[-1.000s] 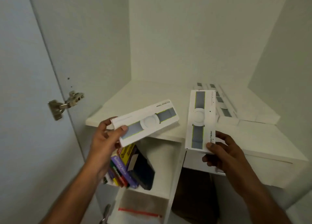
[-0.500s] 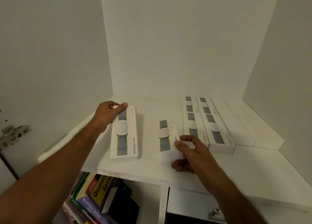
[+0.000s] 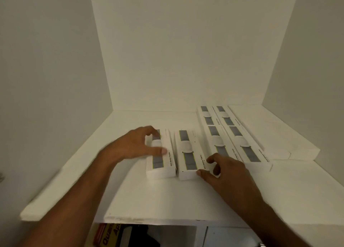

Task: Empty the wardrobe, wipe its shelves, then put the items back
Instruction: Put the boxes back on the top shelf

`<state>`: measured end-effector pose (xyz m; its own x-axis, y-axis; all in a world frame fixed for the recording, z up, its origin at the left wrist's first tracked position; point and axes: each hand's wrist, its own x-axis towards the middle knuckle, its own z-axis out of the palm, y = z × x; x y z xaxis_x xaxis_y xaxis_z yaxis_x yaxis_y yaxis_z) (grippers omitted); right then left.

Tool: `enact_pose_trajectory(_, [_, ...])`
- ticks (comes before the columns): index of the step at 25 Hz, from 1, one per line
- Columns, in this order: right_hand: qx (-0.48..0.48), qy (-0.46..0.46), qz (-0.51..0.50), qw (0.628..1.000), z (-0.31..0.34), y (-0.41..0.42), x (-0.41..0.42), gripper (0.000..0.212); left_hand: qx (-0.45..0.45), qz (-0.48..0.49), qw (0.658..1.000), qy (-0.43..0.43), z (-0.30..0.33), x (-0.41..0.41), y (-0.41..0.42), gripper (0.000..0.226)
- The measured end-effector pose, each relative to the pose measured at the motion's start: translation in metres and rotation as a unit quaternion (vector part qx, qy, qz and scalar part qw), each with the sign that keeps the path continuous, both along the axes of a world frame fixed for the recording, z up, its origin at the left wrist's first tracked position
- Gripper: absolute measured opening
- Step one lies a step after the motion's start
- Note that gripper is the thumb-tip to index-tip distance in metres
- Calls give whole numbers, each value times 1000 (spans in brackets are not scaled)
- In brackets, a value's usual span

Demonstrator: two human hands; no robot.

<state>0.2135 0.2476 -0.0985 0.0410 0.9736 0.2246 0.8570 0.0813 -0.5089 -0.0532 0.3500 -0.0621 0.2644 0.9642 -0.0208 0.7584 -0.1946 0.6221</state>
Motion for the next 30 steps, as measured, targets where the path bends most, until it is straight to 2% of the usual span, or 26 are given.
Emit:
enact_pose_trajectory(2, [7, -84, 7, 996, 3, 5, -8, 45, -40, -97, 988, 110, -2, -5, -24, 73])
enact_pose_trajectory(4, [7, -126, 45, 991, 2, 15, -16, 36, -13, -133, 977, 166, -10, -1, -23, 75])
enact_pose_trajectory(7, [16, -200, 68, 977, -1, 51, -23, 25, 60, -123, 977, 161, -15, 9, 13, 61])
enact_pose_trajectory(12, [11, -330, 19, 944, 4, 146, -21, 21, 156, -98, 976, 117, -44, 29, 97, 46])
enact_pose_trajectory(19, [-3, -368, 12, 930, 13, 210, -19, 27, 203, -92, 975, -5, -82, 37, 167, 46])
enact_pose_trajectory(27, [-14, -333, -19, 942, 9, 227, -20, 24, 215, -123, 968, -34, -95, 33, 187, 46])
enact_pose_trajectory(30, [-18, -290, -28, 957, 18, 213, -28, 32, 198, -108, 973, -41, -94, 34, 182, 51])
